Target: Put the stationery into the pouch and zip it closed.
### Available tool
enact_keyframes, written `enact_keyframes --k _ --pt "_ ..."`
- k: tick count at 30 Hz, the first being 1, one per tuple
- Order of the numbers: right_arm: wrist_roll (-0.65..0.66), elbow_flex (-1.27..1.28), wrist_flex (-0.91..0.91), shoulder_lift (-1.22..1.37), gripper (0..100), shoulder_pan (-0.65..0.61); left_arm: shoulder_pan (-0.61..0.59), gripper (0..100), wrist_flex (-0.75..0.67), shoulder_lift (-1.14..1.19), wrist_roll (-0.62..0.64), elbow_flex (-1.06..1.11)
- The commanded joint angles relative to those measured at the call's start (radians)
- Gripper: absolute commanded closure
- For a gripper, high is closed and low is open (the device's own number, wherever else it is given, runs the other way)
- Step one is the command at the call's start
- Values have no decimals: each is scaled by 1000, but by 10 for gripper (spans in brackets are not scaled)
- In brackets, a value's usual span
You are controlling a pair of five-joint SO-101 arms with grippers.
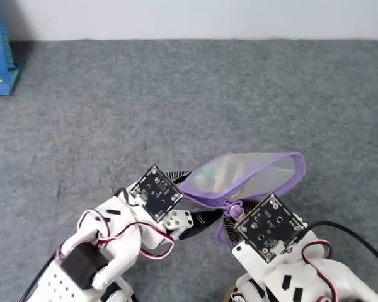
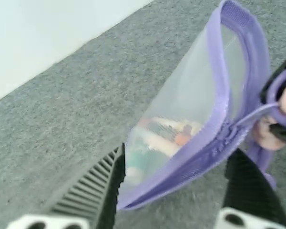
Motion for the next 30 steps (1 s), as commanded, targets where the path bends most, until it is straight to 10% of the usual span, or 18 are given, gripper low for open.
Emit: enact_keyframes --k 1,30 --pt "-25 -46 -7 16 991 8 52 725 -91 -6 6 41" --pt "-166 -43 -134 16 991 53 117 989 -81 -14 9 50"
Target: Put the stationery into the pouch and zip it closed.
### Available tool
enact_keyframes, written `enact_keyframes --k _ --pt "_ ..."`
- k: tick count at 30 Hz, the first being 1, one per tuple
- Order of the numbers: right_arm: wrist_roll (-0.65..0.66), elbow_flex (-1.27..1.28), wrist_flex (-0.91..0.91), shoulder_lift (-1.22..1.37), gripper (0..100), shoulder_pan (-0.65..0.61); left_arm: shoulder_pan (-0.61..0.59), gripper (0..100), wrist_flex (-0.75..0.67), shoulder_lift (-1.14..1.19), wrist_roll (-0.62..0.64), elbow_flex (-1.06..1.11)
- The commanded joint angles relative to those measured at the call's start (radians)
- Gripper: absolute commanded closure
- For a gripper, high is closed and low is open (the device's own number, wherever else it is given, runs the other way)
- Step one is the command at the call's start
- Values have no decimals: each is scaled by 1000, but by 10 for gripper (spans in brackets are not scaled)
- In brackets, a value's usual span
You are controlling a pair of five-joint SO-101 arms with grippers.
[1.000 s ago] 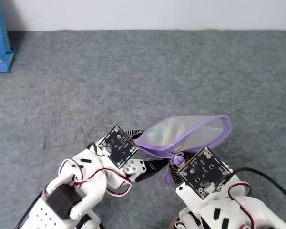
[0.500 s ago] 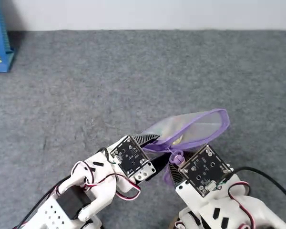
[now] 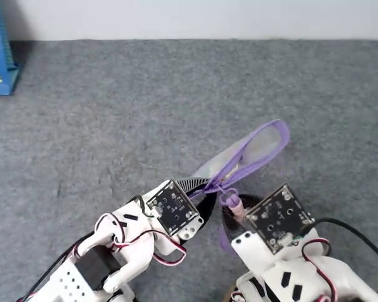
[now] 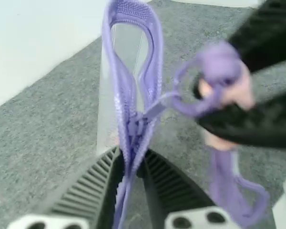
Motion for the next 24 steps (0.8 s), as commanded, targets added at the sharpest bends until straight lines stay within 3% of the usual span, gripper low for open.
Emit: enact_keyframes --k 1,11,24 --pt "-63 -37 -91 16 991 73 0 990 63 -14 9 -41" --pt "-180 244 -526 16 991 406 -17 991 153 -14 9 -71" --pt "-143 443 -848 27 991 697 -44 991 164 -14 5 -70"
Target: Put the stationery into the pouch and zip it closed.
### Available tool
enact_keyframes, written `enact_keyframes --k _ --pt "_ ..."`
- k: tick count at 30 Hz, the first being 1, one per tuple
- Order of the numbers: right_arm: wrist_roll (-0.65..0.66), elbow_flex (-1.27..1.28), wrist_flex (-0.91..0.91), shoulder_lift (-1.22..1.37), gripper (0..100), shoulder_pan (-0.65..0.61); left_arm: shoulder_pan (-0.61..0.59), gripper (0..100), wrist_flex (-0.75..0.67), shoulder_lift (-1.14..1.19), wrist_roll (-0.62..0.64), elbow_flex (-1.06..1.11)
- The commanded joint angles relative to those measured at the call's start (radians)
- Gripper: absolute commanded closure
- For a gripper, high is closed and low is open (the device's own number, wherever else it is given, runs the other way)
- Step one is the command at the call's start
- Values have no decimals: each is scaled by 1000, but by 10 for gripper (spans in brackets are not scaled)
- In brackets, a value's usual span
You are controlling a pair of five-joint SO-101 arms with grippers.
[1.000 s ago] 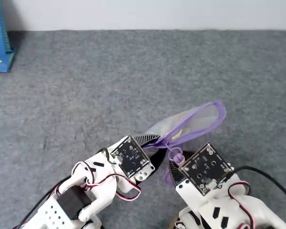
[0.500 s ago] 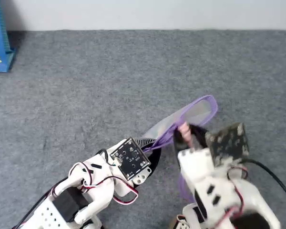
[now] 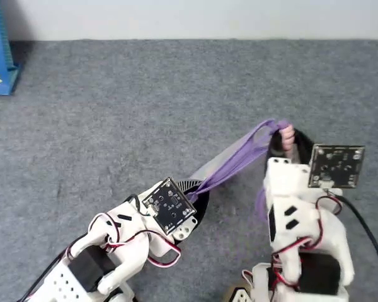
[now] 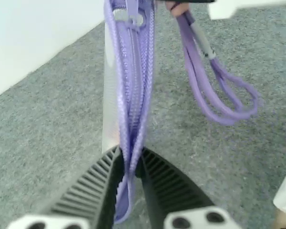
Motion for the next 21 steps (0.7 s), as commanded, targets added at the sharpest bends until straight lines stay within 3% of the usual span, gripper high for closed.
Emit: enact_keyframes --k 1,10,21 --pt "18 43 -153 12 991 116 -11 991 37 -3 6 -19" --pt "26 152 -348 12 991 275 -11 991 37 -3 6 -19" --pt "83 249 -401 4 991 283 -11 991 37 -3 9 -19"
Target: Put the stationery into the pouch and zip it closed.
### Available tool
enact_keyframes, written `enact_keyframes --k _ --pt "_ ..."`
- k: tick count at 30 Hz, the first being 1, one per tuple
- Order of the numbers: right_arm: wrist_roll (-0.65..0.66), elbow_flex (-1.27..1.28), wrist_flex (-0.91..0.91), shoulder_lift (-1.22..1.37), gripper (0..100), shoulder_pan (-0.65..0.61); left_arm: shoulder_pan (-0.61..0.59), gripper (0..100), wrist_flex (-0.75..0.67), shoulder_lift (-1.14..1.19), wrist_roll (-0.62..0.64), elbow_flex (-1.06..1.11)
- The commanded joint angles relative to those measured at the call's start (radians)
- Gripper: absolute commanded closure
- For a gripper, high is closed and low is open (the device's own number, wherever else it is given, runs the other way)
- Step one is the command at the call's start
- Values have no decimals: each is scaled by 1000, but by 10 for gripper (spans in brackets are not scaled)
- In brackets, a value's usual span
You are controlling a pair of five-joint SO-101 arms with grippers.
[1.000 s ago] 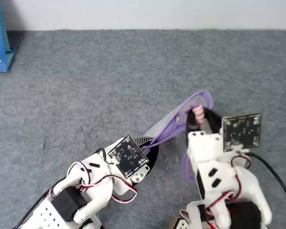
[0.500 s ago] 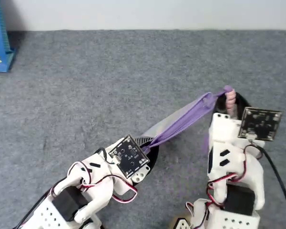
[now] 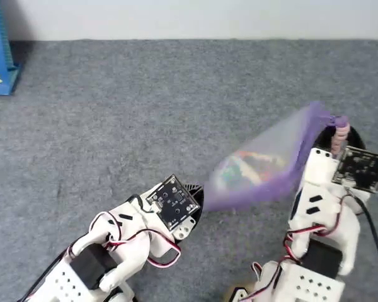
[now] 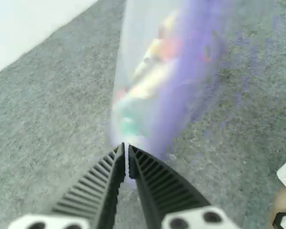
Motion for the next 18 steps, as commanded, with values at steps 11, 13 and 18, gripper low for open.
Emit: enact_keyframes --k 11,13,18 --pt "9 -26 24 -7 987 -61 -17 987 21 -20 9 -58" --pt "9 -43 64 -7 987 -134 -69 974 91 -60 11 -125" --pt "9 -100 163 -7 986 -344 -311 873 264 -279 81 -294"
